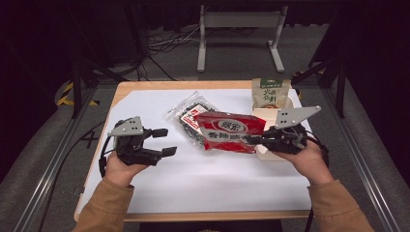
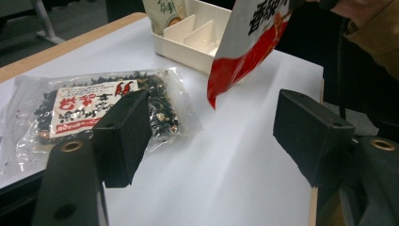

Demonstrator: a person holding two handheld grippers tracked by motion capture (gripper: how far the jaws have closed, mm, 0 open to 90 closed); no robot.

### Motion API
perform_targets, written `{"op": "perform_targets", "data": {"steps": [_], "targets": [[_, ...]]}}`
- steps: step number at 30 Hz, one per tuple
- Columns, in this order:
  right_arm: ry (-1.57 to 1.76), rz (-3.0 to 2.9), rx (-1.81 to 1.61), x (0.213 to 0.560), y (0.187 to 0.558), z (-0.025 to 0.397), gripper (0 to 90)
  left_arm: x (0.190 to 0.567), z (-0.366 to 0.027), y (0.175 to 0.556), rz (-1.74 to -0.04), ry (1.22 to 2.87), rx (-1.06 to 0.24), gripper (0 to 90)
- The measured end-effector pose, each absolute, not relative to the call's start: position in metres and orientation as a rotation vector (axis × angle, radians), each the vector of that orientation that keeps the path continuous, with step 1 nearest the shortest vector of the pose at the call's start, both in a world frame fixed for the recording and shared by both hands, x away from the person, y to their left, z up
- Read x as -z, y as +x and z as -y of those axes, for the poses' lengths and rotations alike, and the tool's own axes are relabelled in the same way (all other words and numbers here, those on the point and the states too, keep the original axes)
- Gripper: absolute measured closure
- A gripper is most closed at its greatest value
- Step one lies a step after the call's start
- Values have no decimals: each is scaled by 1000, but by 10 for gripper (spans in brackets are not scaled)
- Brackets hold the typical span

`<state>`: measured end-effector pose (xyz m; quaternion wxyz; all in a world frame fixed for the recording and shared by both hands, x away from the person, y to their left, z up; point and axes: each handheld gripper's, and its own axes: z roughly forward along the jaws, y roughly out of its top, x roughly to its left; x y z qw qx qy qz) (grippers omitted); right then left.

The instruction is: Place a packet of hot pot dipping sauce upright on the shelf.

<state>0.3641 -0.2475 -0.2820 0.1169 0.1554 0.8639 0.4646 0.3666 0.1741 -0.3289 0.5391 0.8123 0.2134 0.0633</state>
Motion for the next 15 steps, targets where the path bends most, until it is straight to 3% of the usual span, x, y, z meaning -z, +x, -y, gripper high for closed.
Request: {"op": "perform_targets", "data": {"steps": [15], "targets": [[534,-2455,-1318,261,377,278,875,349,-175,378,-569,1977,-132,286]]}}
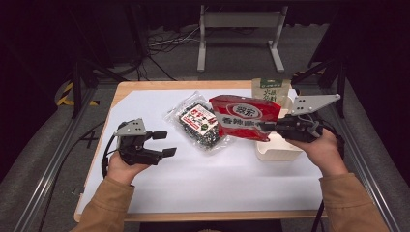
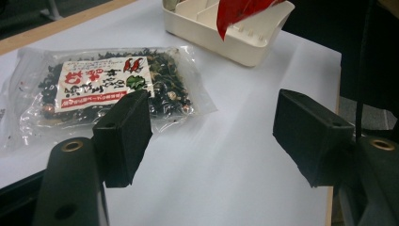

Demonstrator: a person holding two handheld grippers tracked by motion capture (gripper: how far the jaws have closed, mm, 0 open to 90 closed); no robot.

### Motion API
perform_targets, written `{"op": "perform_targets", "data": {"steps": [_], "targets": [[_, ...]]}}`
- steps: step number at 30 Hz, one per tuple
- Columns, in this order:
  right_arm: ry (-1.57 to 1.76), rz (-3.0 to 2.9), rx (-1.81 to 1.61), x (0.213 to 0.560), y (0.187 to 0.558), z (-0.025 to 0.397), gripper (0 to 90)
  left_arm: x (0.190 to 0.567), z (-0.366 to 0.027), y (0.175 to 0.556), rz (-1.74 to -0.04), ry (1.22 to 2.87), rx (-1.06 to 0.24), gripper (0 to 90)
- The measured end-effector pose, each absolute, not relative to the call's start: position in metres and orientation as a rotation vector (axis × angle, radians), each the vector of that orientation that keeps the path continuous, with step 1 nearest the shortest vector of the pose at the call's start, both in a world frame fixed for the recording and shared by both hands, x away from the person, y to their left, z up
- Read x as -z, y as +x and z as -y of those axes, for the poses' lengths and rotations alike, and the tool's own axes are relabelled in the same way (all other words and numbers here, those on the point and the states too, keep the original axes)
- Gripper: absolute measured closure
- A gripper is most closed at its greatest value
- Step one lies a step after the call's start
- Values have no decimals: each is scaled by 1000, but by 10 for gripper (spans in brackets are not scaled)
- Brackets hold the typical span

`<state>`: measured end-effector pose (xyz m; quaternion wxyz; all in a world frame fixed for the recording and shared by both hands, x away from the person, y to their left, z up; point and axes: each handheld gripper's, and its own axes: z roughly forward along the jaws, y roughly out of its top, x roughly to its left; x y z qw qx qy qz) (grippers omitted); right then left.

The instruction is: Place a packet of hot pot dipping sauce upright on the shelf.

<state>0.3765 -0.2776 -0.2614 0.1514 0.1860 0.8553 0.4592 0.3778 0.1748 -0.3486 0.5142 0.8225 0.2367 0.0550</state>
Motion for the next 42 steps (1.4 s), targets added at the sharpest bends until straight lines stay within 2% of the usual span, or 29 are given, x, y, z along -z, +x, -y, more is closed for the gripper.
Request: {"op": "perform_targets", "data": {"steps": [20,42], "targets": [[631,-2371,-1291,243,396,311,874,365,-169,382,-591,2003,-128,285],[883,-2265,-1276,249,434,355,874,369,-169,384,-602,2007,-94,286]]}}
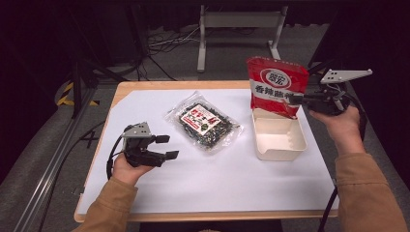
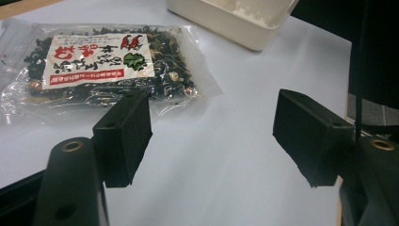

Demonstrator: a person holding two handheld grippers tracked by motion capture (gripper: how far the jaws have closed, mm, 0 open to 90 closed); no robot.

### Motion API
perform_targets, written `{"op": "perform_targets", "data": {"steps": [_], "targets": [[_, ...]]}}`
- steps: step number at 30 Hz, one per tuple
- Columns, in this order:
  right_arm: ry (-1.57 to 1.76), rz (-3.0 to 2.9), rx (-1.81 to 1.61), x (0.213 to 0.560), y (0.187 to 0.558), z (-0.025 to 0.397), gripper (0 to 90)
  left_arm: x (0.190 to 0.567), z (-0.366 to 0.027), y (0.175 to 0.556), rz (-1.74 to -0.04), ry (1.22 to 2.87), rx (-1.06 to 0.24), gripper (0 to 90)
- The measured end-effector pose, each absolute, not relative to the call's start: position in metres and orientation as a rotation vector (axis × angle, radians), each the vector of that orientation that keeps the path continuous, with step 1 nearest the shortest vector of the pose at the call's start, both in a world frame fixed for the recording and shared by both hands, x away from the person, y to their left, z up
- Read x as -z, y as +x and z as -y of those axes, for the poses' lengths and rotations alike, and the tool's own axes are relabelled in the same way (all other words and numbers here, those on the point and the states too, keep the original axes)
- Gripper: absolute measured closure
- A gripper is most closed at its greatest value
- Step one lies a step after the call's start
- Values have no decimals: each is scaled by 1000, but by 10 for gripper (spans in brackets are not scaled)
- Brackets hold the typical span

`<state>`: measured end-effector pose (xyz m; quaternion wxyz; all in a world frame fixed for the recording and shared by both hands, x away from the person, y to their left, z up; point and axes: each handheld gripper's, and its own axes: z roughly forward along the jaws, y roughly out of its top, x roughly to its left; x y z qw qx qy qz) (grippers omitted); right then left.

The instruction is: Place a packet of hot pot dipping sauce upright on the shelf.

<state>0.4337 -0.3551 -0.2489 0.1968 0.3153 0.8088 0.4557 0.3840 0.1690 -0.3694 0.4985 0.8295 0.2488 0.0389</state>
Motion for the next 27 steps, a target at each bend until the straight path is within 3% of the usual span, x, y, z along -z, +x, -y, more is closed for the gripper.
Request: {"op": "perform_targets", "data": {"steps": [27], "targets": [[947,-2308,-1148,293,475,366,874,374,-169,385,-608,2010,-70,284]]}}
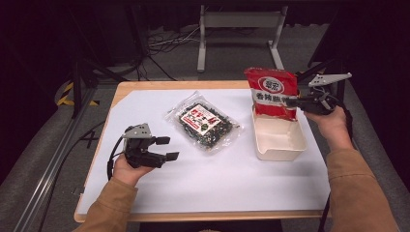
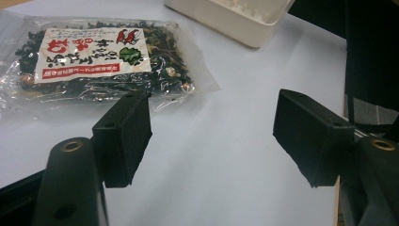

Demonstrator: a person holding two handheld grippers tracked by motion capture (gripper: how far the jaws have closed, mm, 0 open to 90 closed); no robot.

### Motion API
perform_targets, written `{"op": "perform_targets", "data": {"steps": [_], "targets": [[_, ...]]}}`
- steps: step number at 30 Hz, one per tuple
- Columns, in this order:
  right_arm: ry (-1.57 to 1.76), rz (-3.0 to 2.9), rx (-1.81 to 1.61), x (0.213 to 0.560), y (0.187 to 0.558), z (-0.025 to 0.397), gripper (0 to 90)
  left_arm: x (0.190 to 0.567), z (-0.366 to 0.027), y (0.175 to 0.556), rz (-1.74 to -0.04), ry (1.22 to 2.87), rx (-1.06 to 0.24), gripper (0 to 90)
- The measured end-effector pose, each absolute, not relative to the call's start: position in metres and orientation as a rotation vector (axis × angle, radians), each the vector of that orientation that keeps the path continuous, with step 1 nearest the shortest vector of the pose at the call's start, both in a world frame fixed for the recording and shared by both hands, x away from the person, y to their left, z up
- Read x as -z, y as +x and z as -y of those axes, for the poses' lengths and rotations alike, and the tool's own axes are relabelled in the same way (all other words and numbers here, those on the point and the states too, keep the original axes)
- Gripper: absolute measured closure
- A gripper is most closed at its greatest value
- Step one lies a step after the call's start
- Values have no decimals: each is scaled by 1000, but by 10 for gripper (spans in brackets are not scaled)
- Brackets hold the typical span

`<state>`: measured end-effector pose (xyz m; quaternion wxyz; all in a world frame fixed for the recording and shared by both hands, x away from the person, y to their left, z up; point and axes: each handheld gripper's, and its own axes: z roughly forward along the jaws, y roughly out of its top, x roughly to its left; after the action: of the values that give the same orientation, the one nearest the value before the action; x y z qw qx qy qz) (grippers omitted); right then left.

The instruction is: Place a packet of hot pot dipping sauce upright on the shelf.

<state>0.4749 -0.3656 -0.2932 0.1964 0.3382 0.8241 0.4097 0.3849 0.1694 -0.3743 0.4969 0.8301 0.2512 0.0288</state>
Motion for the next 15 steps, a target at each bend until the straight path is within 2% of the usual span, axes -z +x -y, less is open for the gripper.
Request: {"op": "perform_targets", "data": {"steps": [15], "targets": [[934,-2261,-1086,319,491,363,872,376,-168,385,-603,2012,-62,284]]}}
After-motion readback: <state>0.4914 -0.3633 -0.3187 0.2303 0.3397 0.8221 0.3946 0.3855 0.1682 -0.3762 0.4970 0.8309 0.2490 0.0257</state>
